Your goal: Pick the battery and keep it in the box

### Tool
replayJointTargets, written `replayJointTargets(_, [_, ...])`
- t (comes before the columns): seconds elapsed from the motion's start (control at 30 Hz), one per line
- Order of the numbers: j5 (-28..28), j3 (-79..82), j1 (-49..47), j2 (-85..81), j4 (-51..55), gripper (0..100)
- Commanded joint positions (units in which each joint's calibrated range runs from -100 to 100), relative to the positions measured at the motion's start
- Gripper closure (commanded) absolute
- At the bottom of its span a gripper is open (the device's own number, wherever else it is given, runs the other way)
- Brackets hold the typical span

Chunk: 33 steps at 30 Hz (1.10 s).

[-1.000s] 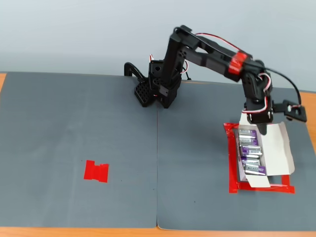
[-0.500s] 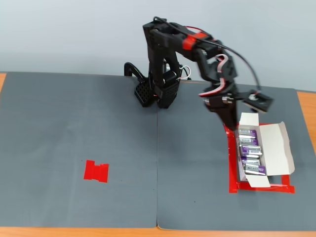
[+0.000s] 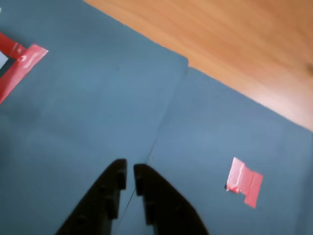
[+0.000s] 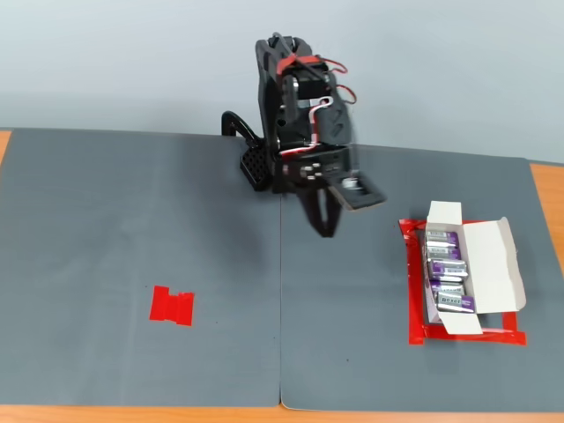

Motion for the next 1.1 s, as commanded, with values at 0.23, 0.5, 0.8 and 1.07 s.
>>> replayJointTargets(0.23, [-2.4, 24.5, 9.4, -18.8, -11.1, 98])
replayJointTargets(0.5, [-2.3, 36.7, 9.9, -31.4, -12.0, 98])
replayJointTargets(0.8, [-2.4, 46.6, 9.7, -37.6, -12.0, 98])
replayJointTargets(1.07, [-5.1, 50.7, 9.6, -37.7, -9.2, 98])
